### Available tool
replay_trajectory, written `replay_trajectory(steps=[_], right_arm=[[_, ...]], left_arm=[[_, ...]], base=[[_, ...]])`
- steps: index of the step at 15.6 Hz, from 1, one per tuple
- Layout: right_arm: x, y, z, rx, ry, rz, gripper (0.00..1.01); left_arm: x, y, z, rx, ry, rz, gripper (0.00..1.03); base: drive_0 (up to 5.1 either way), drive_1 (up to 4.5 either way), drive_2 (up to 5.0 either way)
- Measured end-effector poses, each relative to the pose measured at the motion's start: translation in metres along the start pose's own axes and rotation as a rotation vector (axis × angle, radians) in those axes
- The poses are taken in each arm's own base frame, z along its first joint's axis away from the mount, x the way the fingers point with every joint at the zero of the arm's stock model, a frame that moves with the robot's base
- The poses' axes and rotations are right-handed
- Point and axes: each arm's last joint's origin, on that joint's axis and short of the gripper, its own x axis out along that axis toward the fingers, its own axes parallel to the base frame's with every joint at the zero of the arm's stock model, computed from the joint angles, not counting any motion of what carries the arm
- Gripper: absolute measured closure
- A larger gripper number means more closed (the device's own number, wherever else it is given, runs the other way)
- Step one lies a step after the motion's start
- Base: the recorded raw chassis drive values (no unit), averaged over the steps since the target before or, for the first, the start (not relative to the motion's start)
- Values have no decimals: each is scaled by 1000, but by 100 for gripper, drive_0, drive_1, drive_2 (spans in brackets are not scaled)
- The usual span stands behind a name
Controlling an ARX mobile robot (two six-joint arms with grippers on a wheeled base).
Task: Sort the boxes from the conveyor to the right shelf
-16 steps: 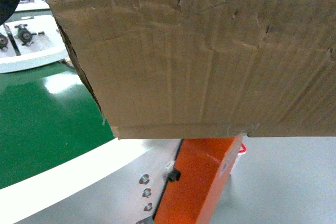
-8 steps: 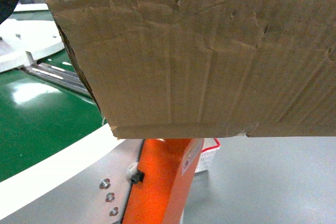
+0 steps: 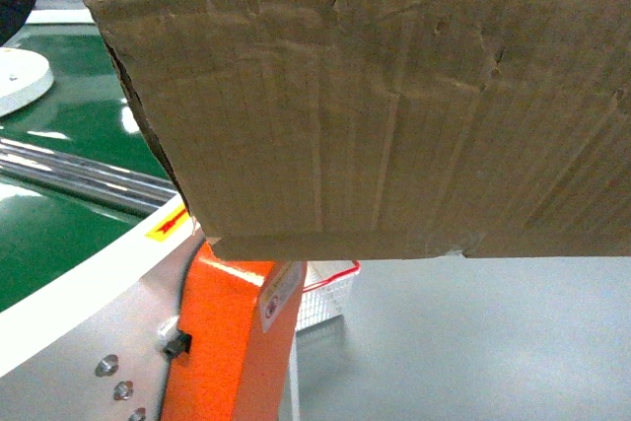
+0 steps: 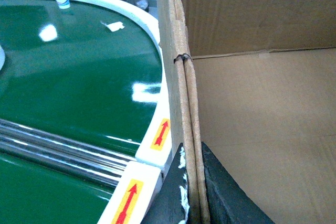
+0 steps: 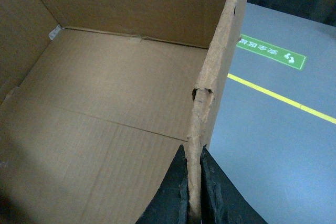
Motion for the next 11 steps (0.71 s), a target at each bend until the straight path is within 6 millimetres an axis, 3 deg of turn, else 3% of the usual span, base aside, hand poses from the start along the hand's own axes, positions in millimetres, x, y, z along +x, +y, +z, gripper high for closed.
replay_trajectory(steps=[11], right_arm=[[0, 0, 0, 0, 0, 0, 99]], left_arm=[[0, 0, 0, 0, 0, 0, 101]], base=[[-146, -146, -146]])
